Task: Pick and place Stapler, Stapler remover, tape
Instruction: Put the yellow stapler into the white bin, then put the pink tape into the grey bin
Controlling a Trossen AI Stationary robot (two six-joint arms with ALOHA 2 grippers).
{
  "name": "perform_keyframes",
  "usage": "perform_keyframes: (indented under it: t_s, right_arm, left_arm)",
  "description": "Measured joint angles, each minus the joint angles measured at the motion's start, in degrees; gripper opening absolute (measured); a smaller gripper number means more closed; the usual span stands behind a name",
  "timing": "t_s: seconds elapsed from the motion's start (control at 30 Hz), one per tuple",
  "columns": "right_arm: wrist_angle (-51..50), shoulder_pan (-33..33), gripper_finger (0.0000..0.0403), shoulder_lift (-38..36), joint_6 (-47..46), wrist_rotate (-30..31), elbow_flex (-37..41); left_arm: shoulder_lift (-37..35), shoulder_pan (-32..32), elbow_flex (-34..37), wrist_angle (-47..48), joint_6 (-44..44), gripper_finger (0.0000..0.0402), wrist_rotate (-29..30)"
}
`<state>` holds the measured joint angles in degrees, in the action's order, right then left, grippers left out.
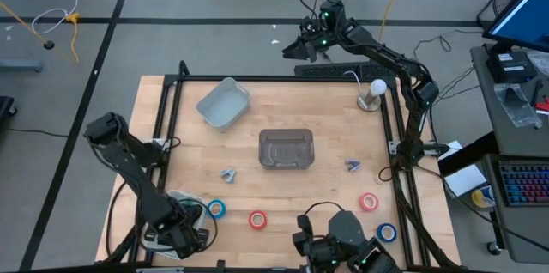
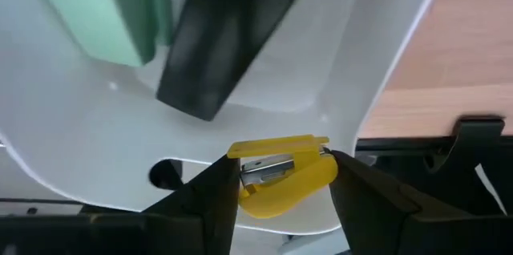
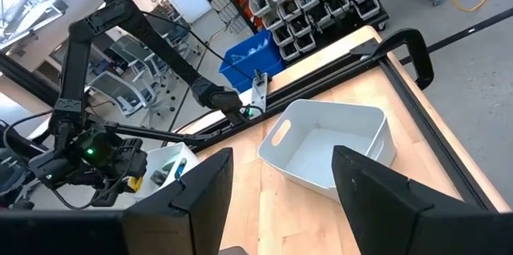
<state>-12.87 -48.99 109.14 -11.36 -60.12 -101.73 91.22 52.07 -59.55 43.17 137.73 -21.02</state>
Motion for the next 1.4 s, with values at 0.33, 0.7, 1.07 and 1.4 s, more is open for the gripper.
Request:
perform_keyframes:
  t_s: [0.33,0.7,1.07,1.4]
  right_arm:
    - [-0.06,0.37,0.0208,0.02,-0.12,-0.01,0.00]
    - [-0.31,0.37,0.0208,0.02,-0.15,-0.04,0.00]
    - [-0.32,0.35,0.0208,0.02,-0.05,-0.04,0.00]
    - [-0.29,-0.80,0.0208,0.02,-0.85,-10.19,0.00]
  left_arm:
    - [3.17,0.59,-0.02,-1.47,-0.94,0.0167,0.02]
    - [3.32,0.57,-0.02,-1.43,-0.98,0.0229,0.04]
    - [3.30,0.58,-0.18,-1.15,0.64,0.0252,0.55]
    - [1.34,0.98,-6.79,11.98,0.81,0.0253,9.93]
